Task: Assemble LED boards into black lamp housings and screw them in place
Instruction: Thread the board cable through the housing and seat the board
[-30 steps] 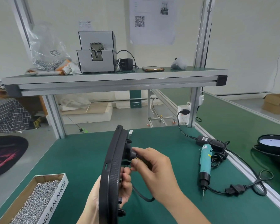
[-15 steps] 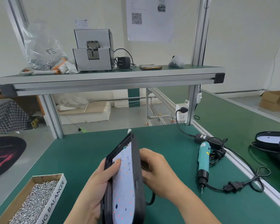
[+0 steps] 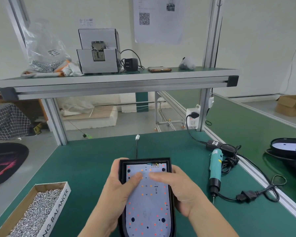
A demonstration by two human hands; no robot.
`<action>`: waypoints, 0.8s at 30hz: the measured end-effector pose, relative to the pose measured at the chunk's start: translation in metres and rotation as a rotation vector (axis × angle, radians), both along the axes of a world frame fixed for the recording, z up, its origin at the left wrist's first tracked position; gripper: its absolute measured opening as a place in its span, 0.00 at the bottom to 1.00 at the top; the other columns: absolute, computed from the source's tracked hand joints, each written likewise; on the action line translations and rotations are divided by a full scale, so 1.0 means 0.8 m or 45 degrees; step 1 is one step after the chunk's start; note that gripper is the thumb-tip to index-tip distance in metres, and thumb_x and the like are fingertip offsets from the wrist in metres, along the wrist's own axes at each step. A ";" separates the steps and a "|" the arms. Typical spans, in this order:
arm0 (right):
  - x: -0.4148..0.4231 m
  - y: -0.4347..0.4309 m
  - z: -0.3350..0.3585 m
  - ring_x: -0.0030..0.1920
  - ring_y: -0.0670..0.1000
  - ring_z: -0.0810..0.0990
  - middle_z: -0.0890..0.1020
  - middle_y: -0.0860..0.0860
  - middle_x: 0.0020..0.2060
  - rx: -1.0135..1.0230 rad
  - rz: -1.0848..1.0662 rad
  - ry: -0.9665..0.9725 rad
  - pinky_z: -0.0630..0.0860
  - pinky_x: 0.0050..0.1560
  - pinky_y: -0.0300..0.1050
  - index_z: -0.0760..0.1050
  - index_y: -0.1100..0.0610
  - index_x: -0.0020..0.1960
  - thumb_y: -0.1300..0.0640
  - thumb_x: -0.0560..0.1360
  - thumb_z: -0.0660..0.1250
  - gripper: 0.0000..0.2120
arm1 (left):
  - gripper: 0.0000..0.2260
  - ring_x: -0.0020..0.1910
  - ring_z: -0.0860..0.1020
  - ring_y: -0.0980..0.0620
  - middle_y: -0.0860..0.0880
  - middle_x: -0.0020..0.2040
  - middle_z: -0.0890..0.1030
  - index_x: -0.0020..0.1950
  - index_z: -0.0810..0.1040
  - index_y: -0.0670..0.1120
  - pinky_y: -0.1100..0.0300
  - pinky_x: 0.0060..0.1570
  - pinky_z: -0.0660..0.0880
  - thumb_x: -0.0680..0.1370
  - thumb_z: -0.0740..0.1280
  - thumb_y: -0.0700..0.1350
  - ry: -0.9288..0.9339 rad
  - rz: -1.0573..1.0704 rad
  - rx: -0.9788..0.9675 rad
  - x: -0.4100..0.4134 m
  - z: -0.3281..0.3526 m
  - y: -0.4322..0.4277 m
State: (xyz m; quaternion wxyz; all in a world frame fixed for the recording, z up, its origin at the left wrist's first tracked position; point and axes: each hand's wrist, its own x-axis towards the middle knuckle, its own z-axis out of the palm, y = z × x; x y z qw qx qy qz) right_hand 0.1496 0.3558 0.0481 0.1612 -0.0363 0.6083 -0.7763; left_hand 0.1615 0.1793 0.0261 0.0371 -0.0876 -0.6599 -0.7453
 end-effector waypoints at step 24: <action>-0.028 0.024 -0.026 0.44 0.61 0.86 0.85 0.66 0.49 0.035 -0.051 -0.044 0.83 0.46 0.53 0.80 0.70 0.55 0.63 0.64 0.75 0.21 | 0.12 0.45 0.85 0.46 0.50 0.46 0.86 0.54 0.75 0.57 0.58 0.39 0.81 0.79 0.69 0.39 -0.002 0.185 -0.070 -0.016 -0.028 0.035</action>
